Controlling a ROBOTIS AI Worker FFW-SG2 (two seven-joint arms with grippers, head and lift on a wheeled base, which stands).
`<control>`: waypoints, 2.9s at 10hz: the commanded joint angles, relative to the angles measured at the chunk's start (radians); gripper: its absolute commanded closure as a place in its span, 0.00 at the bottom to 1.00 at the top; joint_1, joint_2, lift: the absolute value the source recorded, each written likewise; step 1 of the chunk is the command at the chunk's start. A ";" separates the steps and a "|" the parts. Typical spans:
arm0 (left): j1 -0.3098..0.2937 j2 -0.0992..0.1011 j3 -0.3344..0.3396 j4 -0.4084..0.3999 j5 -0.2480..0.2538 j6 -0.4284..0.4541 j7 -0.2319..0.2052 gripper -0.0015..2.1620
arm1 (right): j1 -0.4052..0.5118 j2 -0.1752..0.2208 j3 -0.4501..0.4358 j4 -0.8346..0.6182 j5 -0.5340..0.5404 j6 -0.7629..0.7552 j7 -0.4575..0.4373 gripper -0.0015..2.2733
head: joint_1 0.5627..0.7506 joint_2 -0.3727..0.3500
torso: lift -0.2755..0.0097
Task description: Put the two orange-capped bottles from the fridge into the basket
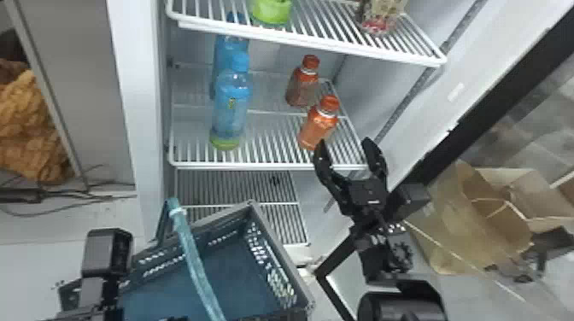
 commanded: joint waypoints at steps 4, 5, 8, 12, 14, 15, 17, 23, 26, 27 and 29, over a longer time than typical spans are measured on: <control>-0.004 0.003 -0.004 0.005 0.004 -0.005 0.000 0.54 | -0.150 -0.024 0.056 0.150 0.000 -0.001 -0.028 0.07 | 0.70 0.03 | 0.14; -0.004 0.003 -0.004 0.005 0.006 -0.005 0.000 0.54 | -0.170 -0.027 0.056 0.167 0.002 -0.001 -0.033 0.07 | 0.70 0.03 | 0.14; -0.004 0.005 -0.004 0.007 0.006 -0.005 0.000 0.54 | -0.226 -0.036 0.082 0.226 -0.012 0.013 -0.036 0.11 | 0.70 0.03 | 0.14; 0.001 0.003 -0.004 0.007 0.010 -0.007 0.000 0.54 | -0.221 -0.039 0.106 0.212 -0.041 0.021 -0.034 0.38 | 0.70 0.03 | 0.14; -0.002 0.003 -0.004 0.007 0.010 -0.007 0.000 0.54 | -0.187 -0.041 0.108 0.138 -0.051 0.006 -0.028 0.38 | 0.70 0.03 | 0.14; -0.002 0.003 -0.004 0.007 0.010 -0.007 0.000 0.54 | -0.162 -0.042 0.108 0.091 -0.083 0.006 -0.019 0.38 | 0.70 0.03 | 0.14; 0.001 0.002 -0.002 0.007 0.010 -0.007 0.000 0.54 | -0.086 -0.042 0.104 -0.031 -0.169 0.067 0.021 0.38 | 0.70 0.03 | 0.14; -0.002 0.000 0.000 0.007 0.008 -0.007 0.000 0.54 | 0.221 -0.045 0.062 -0.669 -0.213 0.639 0.168 0.38 | 0.70 0.03 | 0.14; -0.002 0.002 -0.002 0.010 0.006 -0.007 0.000 0.54 | 0.321 -0.064 0.052 -0.881 -0.247 0.985 0.225 0.38 | 0.70 0.03 | 0.14; -0.004 0.002 -0.004 0.012 0.006 -0.007 0.000 0.54 | 0.336 -0.071 0.058 -0.935 -0.257 1.088 0.249 0.38 | 0.70 0.03 | 0.14; -0.009 0.003 -0.008 0.014 0.006 -0.007 0.000 0.54 | 0.373 -0.087 0.064 -1.072 -0.259 1.336 0.277 0.38 | 0.70 0.03 | 0.14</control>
